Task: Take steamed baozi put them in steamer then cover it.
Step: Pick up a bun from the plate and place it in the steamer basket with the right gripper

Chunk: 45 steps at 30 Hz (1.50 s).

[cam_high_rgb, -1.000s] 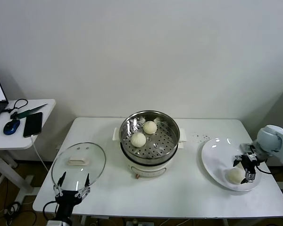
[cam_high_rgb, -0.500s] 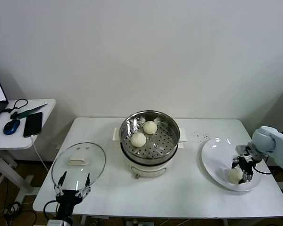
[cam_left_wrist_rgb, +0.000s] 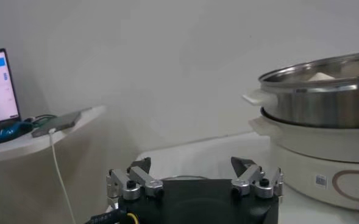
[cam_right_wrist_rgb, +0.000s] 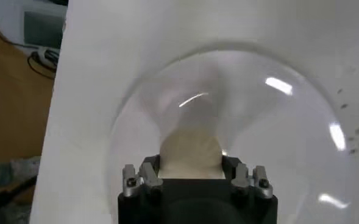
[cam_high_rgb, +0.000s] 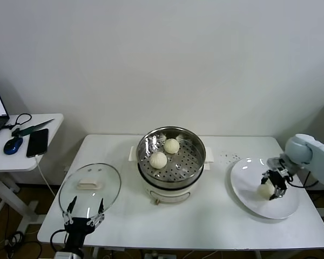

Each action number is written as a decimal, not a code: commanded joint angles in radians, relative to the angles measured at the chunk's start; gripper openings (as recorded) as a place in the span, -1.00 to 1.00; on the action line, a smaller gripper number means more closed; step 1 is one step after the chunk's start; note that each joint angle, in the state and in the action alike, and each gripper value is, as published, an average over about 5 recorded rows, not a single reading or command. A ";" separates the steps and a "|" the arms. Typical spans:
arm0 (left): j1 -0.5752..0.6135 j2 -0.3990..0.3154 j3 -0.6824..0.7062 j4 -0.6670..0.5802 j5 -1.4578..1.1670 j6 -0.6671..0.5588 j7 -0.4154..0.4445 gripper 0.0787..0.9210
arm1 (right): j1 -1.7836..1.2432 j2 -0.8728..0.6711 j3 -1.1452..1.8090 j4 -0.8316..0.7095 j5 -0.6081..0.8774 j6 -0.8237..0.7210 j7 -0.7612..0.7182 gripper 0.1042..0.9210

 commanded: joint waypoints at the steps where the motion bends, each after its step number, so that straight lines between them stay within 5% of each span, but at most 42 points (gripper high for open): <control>1: 0.001 0.002 0.001 0.000 0.001 0.001 0.000 0.77 | 0.376 0.131 -0.173 0.016 -0.048 0.294 -0.060 0.39; 13: 0.008 -0.010 0.001 0.005 0.013 0.001 -0.006 0.77 | 0.579 0.457 -0.188 0.033 -0.056 0.531 -0.040 0.40; 24: 0.006 -0.005 -0.015 0.002 0.007 0.001 -0.007 0.77 | 0.410 0.673 -0.148 0.065 -0.103 0.523 -0.023 0.42; 45: -0.011 0.007 -0.042 0.032 -0.035 0.004 -0.004 0.77 | 0.257 0.707 -0.233 0.109 -0.120 0.513 0.021 0.44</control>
